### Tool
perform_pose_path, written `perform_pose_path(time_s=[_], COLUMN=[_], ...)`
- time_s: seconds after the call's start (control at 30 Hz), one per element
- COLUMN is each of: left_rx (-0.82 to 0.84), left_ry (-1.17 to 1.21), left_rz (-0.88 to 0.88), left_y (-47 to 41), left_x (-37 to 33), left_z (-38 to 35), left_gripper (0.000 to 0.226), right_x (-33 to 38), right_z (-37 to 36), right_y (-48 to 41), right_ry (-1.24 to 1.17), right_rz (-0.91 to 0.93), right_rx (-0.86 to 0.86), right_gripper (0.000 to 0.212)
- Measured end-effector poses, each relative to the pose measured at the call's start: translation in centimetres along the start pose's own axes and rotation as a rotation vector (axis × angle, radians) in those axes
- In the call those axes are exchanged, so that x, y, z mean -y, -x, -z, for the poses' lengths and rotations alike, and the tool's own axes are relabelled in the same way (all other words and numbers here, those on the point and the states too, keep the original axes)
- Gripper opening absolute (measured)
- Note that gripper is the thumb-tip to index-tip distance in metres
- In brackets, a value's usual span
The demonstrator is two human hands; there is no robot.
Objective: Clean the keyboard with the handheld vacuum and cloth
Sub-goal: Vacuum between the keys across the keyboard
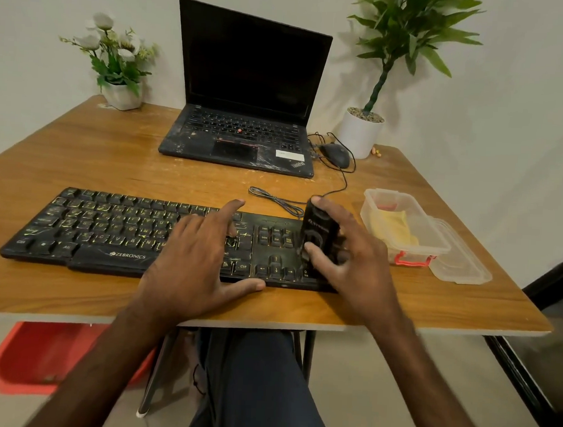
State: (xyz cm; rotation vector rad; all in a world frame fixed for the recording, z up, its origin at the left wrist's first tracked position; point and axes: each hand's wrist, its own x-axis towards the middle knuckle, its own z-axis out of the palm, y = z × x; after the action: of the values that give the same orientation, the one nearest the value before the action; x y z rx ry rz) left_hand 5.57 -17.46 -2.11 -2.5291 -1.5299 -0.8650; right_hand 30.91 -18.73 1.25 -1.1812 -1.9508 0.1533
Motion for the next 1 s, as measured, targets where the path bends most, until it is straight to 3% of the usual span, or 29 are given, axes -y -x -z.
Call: perform_pose_path(time_s=[0.1, 0.17, 0.43, 0.57, 0.73, 0.9, 1.0], left_rx=[-0.004, -0.011, -0.034, -0.027, -0.044, -0.022, -0.027], left_ry=[-0.003, -0.011, -0.004, 0.009, 0.0, 0.0, 0.002], left_rz=[0.007, 0.003, -0.002, 0.009, 0.008, 0.009, 0.001], left_y=[0.0, 0.0, 0.1, 0.0, 0.1, 0.0, 0.0], left_x=[0.0, 0.0, 0.0, 0.0, -0.1, 0.0, 0.0], left_z=[0.0, 0.0, -0.1, -0.1, -0.2, -0.3, -0.4], left_gripper=[0.116, 0.117, 0.117, 0.117, 0.117, 0.118, 0.117], right_x=[-2.0, -2.0, 0.1, -0.3, 0.6, -0.4, 2.2], right_z=[-0.3, -0.8, -5.7, -5.9, -4.6, -2.3, -2.3], right_y=[-3.3, -4.5, -7.3, -8.5, -5.8, -3.5, -1.1], right_ry=[0.061, -0.048, -0.146, 0.021, -0.047, 0.009, -0.059], right_rz=[-0.071, -0.118, 0.005, 0.031, 0.029, -0.107, 0.024], right_rx=[-0.022, -0.037, 0.068, 0.063, 0.112, -0.043, 0.082], right_gripper=[0.071, 0.071, 0.07, 0.071, 0.07, 0.069, 0.068])
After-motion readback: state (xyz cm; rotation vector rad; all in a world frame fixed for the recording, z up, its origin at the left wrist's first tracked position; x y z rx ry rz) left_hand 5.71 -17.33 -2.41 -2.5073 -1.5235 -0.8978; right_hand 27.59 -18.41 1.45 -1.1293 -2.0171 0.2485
